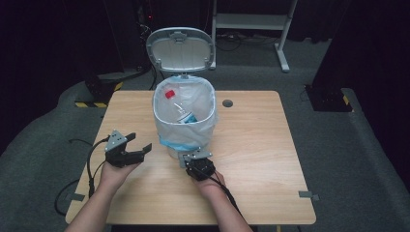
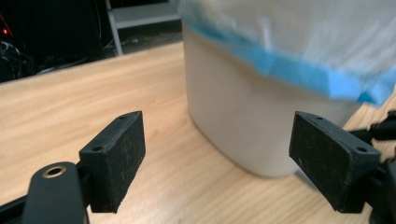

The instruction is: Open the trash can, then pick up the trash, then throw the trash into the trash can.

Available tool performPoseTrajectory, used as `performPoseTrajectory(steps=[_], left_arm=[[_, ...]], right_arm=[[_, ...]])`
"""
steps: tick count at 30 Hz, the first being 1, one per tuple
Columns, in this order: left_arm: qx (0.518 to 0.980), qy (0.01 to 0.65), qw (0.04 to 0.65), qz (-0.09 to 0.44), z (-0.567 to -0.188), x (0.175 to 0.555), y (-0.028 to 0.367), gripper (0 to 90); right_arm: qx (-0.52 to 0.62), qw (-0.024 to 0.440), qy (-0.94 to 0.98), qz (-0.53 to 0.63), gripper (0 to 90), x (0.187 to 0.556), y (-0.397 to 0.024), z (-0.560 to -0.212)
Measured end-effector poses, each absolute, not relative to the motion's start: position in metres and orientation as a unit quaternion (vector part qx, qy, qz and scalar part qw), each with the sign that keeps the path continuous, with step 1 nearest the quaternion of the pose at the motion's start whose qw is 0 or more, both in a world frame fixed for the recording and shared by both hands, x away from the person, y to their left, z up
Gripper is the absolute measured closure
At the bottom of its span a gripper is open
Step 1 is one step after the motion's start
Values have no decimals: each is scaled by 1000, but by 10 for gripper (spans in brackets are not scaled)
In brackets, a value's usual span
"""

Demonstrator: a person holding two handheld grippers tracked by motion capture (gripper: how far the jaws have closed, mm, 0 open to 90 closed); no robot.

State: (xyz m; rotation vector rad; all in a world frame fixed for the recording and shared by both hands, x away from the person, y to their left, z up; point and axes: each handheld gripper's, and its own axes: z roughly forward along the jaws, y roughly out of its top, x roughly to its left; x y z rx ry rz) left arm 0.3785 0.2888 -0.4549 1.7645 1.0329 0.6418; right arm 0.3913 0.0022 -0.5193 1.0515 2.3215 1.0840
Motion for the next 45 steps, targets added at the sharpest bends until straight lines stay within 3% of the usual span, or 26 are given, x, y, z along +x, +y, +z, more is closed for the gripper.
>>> performPoseTrajectory(steps=[6,7,21,45], left_arm=[[721,448,466,249,-483,371,293,180],[740,444,443,244,-489,368,296,177],[767,483,356,230,-523,351,308,148],[764,503,338,223,-529,346,304,163]], right_arm=[[378,184,822,384,649,391,3,-519],[373,188,824,384,649,391,2,-519],[376,186,823,384,649,391,3,-519],[371,188,825,382,620,390,3,-518]])
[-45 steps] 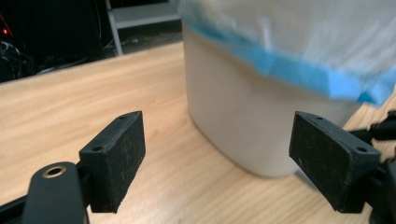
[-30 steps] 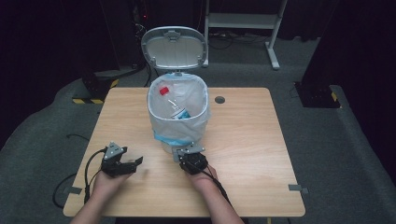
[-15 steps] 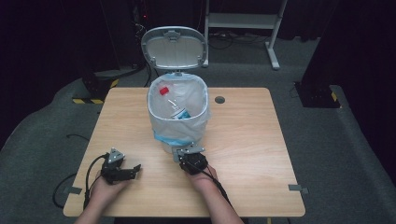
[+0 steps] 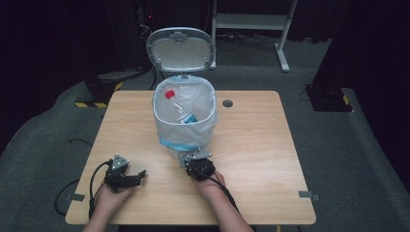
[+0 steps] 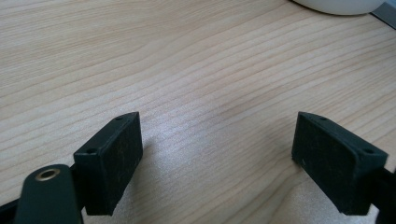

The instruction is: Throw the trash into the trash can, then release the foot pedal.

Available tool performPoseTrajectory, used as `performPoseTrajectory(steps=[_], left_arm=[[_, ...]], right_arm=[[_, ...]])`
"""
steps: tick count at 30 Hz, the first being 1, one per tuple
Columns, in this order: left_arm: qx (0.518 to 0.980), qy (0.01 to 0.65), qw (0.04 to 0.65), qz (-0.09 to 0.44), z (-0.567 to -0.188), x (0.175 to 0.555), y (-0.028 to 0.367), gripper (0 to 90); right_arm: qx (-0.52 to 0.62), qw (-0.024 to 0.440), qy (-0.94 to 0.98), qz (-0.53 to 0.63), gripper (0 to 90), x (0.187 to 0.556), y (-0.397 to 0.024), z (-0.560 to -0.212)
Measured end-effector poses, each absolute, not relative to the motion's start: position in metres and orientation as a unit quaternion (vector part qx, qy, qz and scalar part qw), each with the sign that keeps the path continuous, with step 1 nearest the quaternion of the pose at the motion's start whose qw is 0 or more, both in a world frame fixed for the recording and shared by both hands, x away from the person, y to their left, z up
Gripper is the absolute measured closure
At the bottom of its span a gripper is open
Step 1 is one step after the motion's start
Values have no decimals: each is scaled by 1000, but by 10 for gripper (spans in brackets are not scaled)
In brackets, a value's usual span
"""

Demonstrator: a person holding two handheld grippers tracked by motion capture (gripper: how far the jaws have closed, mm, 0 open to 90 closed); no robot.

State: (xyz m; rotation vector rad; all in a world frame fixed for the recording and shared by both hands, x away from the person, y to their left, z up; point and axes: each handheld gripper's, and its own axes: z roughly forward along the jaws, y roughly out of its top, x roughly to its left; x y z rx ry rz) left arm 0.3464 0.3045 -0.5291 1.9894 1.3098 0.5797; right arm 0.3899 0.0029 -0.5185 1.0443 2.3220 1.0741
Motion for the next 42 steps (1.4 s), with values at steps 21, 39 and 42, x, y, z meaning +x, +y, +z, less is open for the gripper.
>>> performPoseTrajectory(steps=[21,39,42], left_arm=[[764,502,339,221,-529,346,304,172],[765,501,340,221,-529,346,304,174],[766,500,338,220,-529,346,304,174]], right_arm=[[365,198,810,415,412,363,-19,-484],[467,219,776,364,197,374,-128,-508],[480,229,770,354,196,373,-157,-510]])
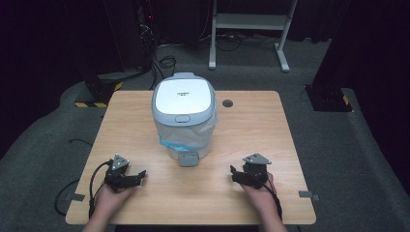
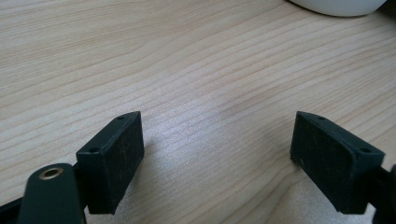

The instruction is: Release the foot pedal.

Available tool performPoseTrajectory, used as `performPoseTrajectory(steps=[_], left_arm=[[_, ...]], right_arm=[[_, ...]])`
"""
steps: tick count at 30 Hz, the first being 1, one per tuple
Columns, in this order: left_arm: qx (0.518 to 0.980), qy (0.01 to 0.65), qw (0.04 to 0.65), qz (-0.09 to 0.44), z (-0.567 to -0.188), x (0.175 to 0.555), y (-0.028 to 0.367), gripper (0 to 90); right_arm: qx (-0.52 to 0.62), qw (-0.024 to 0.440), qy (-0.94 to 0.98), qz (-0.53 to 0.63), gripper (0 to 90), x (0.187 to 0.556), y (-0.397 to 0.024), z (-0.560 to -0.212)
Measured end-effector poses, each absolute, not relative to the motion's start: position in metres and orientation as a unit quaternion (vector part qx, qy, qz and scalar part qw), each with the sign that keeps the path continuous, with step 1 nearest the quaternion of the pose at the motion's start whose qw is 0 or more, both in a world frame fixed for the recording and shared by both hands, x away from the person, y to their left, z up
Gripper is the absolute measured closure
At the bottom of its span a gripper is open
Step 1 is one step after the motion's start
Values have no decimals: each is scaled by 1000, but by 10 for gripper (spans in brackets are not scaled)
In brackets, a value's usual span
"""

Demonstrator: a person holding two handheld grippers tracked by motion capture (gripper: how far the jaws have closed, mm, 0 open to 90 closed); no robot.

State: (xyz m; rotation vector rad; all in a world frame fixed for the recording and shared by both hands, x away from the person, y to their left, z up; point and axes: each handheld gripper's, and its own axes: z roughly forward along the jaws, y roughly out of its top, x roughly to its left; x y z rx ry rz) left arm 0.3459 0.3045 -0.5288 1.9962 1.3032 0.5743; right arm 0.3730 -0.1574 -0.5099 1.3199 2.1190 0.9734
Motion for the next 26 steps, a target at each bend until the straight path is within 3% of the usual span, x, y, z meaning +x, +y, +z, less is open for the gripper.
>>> performPoseTrajectory(steps=[8,12,26], left_arm=[[766,500,338,220,-529,346,304,174],[766,501,338,220,-529,346,304,174],[765,499,342,219,-529,346,304,177]], right_arm=[[474,234,778,338,225,371,-189,-523],[469,223,789,329,266,373,-183,-524],[472,208,790,332,237,377,-160,-525]])
